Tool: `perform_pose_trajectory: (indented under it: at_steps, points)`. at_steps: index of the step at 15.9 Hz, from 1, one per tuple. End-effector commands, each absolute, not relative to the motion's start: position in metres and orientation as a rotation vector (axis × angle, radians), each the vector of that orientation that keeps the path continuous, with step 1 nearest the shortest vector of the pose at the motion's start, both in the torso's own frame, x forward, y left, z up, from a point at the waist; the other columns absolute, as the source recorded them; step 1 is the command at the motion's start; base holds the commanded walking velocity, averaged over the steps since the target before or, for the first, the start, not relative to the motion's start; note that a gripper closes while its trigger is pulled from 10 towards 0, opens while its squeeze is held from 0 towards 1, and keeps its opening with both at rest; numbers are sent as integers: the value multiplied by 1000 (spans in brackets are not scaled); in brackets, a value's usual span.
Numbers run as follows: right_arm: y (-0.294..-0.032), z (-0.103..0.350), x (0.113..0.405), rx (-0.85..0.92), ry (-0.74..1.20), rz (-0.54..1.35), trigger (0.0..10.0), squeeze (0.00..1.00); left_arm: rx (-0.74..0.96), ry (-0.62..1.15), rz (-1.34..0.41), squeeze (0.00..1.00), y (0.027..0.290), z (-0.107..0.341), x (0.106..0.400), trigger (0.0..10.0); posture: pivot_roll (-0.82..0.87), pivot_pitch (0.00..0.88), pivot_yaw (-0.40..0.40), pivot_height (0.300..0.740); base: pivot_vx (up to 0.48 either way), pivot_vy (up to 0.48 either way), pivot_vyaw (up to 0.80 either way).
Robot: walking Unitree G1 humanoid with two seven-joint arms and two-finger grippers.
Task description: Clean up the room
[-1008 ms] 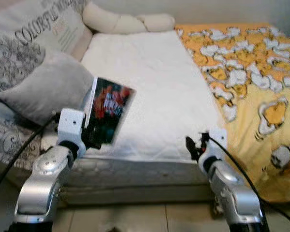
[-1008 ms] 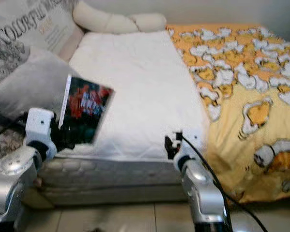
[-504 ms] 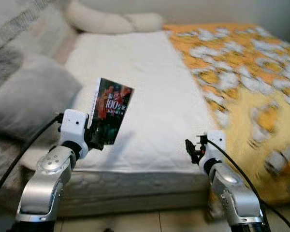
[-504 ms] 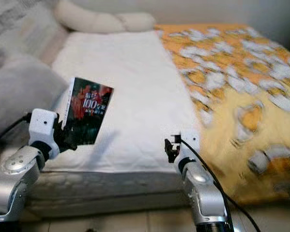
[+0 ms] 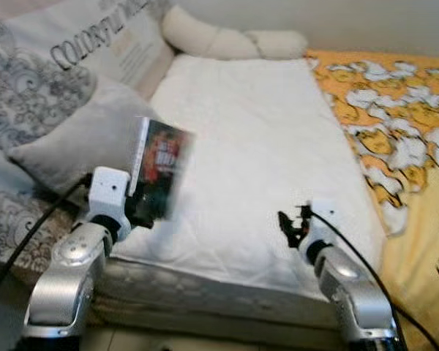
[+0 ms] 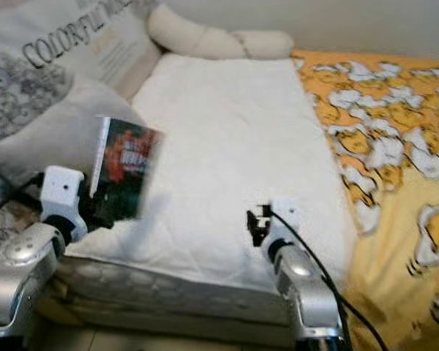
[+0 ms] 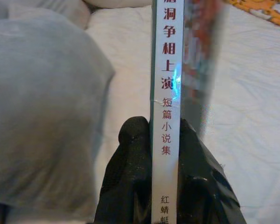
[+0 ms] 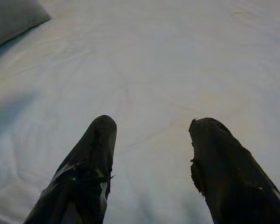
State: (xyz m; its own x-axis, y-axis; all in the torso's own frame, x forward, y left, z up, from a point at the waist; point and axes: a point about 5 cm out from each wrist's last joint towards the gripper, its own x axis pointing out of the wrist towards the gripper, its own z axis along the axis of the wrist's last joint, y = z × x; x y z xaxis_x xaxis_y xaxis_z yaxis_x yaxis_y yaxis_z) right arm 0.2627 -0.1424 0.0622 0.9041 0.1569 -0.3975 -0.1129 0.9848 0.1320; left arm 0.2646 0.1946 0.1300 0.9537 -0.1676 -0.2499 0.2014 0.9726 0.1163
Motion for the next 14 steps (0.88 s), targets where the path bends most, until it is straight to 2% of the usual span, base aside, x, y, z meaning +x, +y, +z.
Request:
perform_pose_trajectory:
  at_steps: [1,14]
  points:
    - [-134,67,264,125,399,165,10000,0,159,186,-163,0,201,142,266,10000,-56,0,-15,740,330,0,0]
    - [-136,68,263,120,407,154,10000,0,171,194,-177,0,198,141,266,10000,-64,0,-18,740,309,0,0]
